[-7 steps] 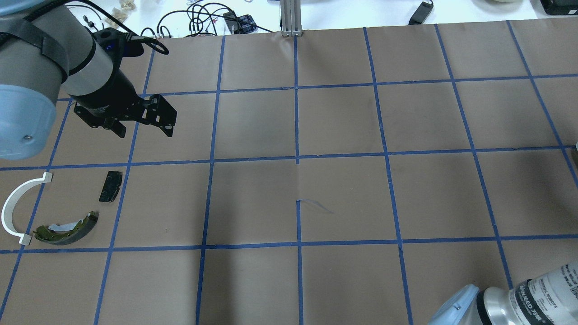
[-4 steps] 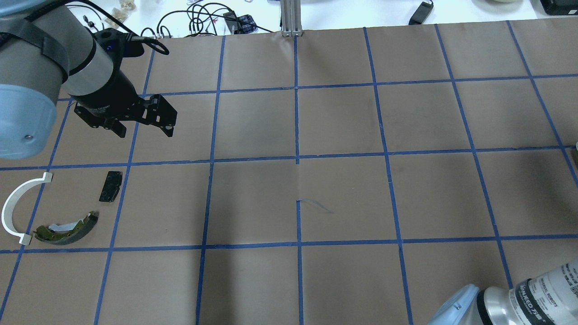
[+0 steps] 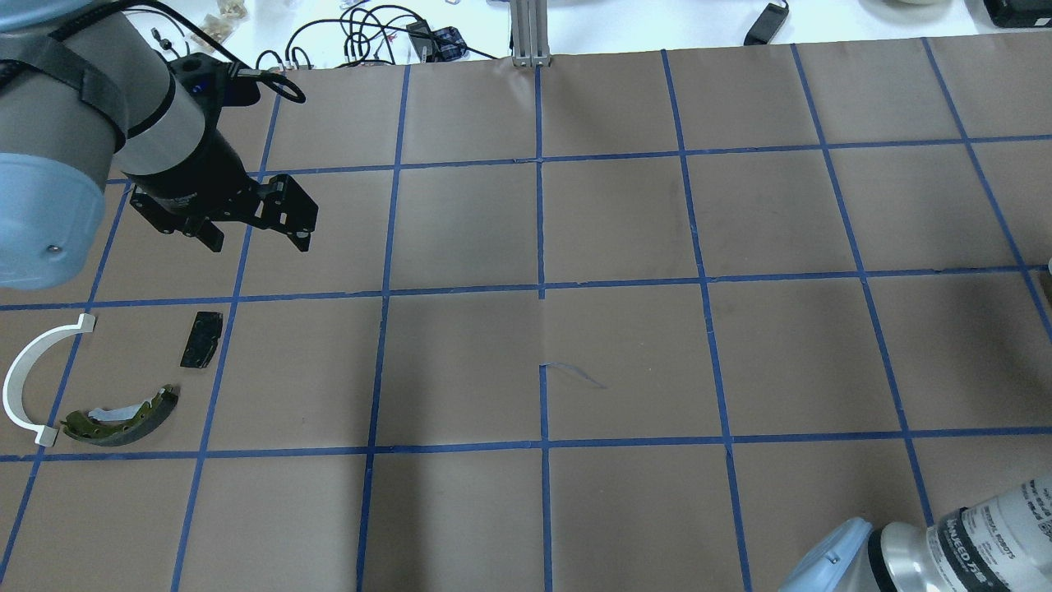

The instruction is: Place bearing gear from tray to pile

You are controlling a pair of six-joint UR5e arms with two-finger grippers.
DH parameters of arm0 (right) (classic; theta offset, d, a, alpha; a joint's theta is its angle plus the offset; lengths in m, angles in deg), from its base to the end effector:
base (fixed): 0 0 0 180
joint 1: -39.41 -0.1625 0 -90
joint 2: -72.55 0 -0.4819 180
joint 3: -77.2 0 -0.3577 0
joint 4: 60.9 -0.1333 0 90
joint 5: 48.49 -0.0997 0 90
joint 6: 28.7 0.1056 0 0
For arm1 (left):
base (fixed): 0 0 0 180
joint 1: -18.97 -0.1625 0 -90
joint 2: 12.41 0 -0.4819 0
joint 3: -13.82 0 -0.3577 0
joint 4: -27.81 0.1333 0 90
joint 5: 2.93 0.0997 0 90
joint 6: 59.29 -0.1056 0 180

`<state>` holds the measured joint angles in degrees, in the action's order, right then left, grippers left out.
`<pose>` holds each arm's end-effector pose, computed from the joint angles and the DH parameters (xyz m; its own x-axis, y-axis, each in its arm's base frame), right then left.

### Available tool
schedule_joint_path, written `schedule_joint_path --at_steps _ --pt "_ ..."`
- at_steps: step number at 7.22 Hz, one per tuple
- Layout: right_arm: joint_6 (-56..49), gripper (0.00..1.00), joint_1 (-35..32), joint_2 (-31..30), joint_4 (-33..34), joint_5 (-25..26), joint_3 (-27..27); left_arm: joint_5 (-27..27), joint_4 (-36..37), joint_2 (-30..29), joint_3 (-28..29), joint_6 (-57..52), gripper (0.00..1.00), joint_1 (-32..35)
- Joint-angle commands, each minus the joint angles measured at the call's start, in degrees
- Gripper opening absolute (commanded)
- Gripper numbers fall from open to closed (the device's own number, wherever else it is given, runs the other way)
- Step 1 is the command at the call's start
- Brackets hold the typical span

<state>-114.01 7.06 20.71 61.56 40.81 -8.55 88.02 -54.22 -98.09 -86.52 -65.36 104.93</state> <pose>-0.5122 -0.4838 0.2338 -0.8854 -0.4640 -0.0262 -0.4639 0.8858 -0.0101 -0.1014 -0.4309 0.5034 -0.9992 0.0348 -0.0201 0.0354 0.9989 -0.0321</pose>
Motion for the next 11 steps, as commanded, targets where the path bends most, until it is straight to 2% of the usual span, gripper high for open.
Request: schedule_joint_path --at_steps 1,3,4,7,8,9,11 --pt "0.14 0.44 0.0 -0.1 0.05 0.35 -0.29 0.11 0.12 -0.02 0.05 0.0 1.0 0.0" --pt "0.58 0.28 0.0 -0.28 0.05 0.35 -0.2 0.11 0.12 -0.11 0.06 0.0 1.0 0.0" --pt "0.76 0.23 0.0 -0.36 0.05 0.43 -0.12 0.11 0.12 -0.11 0.06 0.09 1.0 0.0" --pt "1.2 0.18 -0.35 -1.41 -0.38 1.04 0.32 0.11 0.3 -0.11 0.06 0.0 1.0 0.0" --pt "5.2 0.18 -1.31 -4.9 -1.52 2.09 -0.03 0.11 0.38 -0.11 0.06 0.09 1.0 0.0" --pt "7.59 0.18 -4.62 -8.59 -4.05 2.28 -0.29 0.11 0.38 -0.11 0.06 0.09 1.0 0.0" --pt "18.89 0.18 -13.83 -12.83 -10.47 2.02 -0.38 0.11 0.21 -0.11 0.06 0.0 1.0 0.0"
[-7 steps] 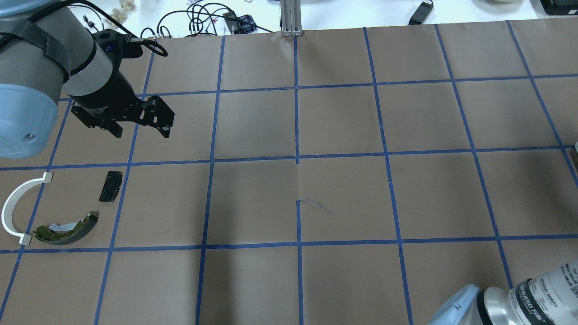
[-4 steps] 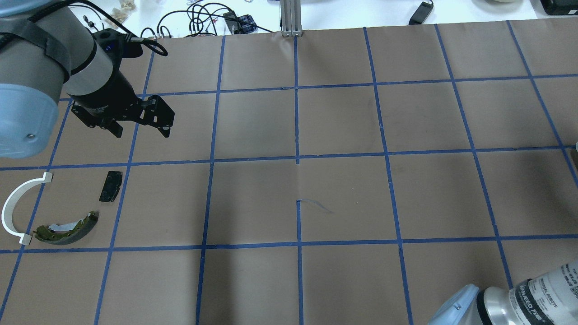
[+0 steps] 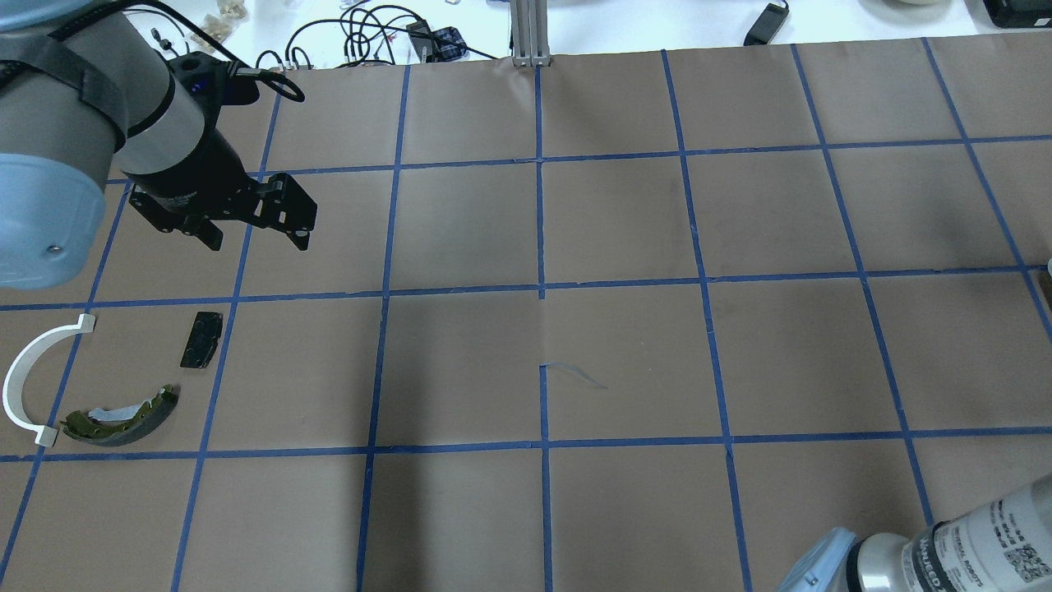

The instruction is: Place bearing gear from tray to pile

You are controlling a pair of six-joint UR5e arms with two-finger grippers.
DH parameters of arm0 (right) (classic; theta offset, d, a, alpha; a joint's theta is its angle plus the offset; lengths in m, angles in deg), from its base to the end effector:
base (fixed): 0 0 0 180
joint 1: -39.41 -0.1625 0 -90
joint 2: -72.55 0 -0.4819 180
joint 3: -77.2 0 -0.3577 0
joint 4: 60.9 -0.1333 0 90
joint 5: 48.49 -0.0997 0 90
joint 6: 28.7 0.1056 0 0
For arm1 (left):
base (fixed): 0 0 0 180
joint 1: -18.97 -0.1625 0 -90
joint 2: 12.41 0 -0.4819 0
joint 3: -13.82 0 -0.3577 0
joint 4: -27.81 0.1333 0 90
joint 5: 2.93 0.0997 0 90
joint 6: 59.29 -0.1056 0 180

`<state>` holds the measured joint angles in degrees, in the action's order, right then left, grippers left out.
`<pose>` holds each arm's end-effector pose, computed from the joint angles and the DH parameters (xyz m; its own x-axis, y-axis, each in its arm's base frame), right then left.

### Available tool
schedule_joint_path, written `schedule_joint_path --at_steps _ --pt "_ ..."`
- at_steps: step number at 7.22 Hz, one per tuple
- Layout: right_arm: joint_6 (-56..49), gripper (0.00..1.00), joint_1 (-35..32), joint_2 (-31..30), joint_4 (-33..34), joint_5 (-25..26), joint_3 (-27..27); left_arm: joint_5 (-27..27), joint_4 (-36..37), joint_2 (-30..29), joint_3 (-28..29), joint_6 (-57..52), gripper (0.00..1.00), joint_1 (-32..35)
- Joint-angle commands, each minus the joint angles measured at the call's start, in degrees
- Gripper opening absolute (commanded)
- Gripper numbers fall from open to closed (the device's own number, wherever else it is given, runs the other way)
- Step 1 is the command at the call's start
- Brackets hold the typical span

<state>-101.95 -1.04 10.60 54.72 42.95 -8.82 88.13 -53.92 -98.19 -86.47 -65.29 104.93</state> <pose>-0.4142 -0.5248 0.3391 -0.9152 -0.4017 0.0331 -0.4013 0.9158 0.0163 -0.1012 -0.4321 0.5036 -0.9992 0.0334 -0.0224 0.0342 0.9988 -0.0362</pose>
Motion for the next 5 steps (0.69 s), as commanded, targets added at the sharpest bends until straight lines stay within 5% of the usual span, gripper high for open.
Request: schedule_joint_path --at_steps 1,5 --pt "13.85 0.19 -12.65 -4.04 -7.04 -0.04 -0.03 0.0 0.08 0.0 0.09 -0.07 1.0 -0.09" --pt "59.32 0.19 -44.99 -5.37 -10.07 -2.49 -0.82 -0.96 -0.19 -0.17 0.0 0.11 1.0 0.0"
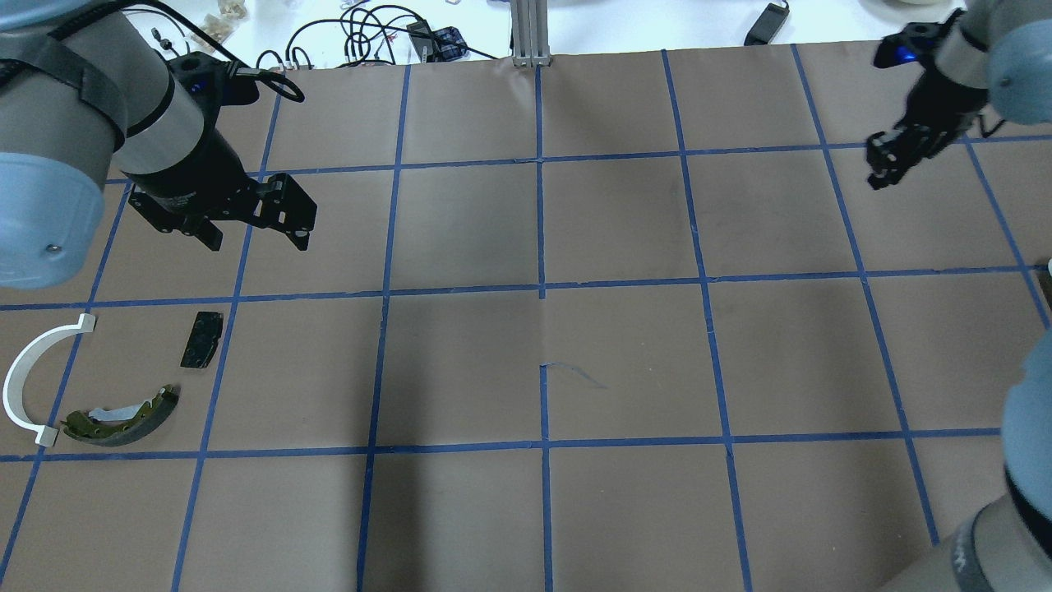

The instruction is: Place bearing gear from tray to pile

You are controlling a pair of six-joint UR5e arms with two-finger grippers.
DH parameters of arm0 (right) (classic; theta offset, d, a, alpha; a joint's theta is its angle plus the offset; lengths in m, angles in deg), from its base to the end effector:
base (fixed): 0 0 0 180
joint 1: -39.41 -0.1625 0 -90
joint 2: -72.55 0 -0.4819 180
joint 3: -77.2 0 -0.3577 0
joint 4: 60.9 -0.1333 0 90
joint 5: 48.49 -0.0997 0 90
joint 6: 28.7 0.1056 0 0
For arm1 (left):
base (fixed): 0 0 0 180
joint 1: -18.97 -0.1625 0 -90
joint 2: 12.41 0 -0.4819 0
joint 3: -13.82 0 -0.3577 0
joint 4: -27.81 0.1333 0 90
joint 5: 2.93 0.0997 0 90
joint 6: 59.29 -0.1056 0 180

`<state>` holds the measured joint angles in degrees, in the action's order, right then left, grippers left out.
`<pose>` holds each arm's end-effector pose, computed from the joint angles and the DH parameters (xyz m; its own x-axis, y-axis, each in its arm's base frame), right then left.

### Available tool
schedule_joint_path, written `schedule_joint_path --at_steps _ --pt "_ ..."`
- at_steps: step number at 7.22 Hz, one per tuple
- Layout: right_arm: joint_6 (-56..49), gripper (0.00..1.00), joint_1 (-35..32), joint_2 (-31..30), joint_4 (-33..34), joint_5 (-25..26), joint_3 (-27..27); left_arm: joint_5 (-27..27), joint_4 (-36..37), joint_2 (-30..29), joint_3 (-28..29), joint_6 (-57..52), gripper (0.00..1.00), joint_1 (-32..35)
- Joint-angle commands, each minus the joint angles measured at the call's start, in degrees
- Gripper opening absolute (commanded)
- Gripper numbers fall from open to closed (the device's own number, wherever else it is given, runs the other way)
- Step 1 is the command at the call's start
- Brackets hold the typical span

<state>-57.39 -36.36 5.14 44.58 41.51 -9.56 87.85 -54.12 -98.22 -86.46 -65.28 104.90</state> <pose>-0.0220 -0.6289 0.3768 -0.9681 -0.2486 -0.0324 -0.2502 0.9664 0.0592 -0.1015 -0.4321 0.5031 -0.9993 0.0330 -0.0171 0.0335 0.9989 -0.0329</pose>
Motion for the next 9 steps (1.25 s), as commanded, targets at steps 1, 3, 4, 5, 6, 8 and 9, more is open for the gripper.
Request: schedule_joint_path --at_steps 1,3,4,5,6,8,9 --pt "25.86 0.19 -15.75 0.43 0.16 -2.19 -0.16 -0.86 0.54 -0.24 0.08 0.1 1.0 0.03" --pt "39.19 0.18 -25.61 2.62 2.16 -5.45 -1.2 -0.87 0.63 -0.23 0.08 0.1 1.0 0.03" --pt "48.2 0.18 -29.75 3.42 7.75 -5.37 -3.82 -0.69 0.46 -0.67 -0.01 0.18 1.0 0.03" --pt "55.25 0.18 -33.88 4.73 15.37 -5.28 -6.72 0.09 0.28 -0.59 0.16 0.1 1.0 -0.06" --pt "59.15 0.18 -36.79 6.22 21.11 -5.45 -8.4 -0.33 0.98 -1.03 0.17 -0.08 1.0 -0.06" --pt "62.0 0.34 -41.12 8.95 26.24 -6.86 -9.39 -0.6 1.87 -3.22 -0.01 0.27 1.0 -0.15" --pt "61.74 0.97 -41.04 9.4 26.61 -6.25 -9.13 -0.95 2.04 -4.01 0.08 0.45 1.0 -0.06"
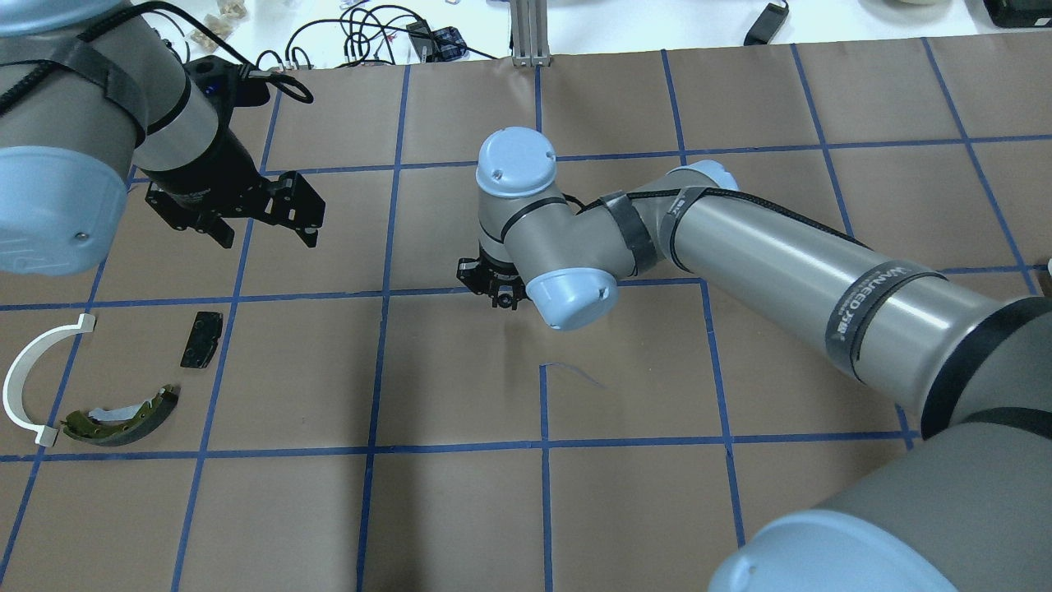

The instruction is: Place bearing gear from tray to pile

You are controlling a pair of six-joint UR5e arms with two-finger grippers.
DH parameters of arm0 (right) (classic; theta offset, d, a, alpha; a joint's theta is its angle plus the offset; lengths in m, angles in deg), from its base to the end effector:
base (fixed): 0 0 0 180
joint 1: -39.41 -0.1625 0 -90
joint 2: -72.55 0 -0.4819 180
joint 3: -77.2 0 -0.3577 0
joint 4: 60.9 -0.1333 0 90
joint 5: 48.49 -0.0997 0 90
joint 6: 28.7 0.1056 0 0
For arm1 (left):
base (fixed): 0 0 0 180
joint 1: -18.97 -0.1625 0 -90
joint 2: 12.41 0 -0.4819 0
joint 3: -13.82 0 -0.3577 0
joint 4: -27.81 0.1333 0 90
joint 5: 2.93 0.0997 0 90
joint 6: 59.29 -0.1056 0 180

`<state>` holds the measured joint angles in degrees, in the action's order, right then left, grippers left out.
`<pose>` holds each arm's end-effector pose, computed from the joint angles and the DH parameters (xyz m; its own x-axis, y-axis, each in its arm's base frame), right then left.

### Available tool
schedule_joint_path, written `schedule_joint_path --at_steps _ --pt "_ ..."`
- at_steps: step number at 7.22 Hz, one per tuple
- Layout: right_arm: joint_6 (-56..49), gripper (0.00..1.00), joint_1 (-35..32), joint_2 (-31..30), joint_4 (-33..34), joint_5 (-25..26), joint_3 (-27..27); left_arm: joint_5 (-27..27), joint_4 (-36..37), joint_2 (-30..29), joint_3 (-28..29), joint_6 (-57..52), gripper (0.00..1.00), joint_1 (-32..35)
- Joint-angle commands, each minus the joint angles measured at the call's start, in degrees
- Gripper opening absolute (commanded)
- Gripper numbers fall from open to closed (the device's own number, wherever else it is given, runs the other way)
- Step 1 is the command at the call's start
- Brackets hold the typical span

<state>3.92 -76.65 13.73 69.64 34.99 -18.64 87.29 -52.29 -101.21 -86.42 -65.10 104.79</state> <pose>0.4121 -0.5120 0.2608 -0.9855 0.1104 -0.1286 0.1102 0.9939 0.0094 -0.1001 -0.4529 0.4840 -0.9996 0.0284 -0.0053 0.0285 0.9995 -0.0145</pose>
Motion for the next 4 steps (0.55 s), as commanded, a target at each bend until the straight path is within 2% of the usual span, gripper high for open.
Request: schedule_joint_path --at_steps 1,2,3,4 --pt "-0.09 1.0 -0.57 0.46 0.6 0.54 0.73 0.22 0.73 -1.81 -0.05 0.53 1.0 0.14" --pt "-0.27 1.0 0.56 0.29 0.59 0.46 1.0 0.49 1.78 -2.34 0.04 0.27 1.0 0.14" --pt "-3.32 1.0 4.4 -0.06 -0.45 0.63 1.62 0.49 1.87 -2.95 0.04 0.53 1.0 0.14" --pt "-7.35 1.0 8.53 -2.85 -5.07 1.33 2.06 0.49 1.96 -3.22 0.13 0.7 1.0 0.22"
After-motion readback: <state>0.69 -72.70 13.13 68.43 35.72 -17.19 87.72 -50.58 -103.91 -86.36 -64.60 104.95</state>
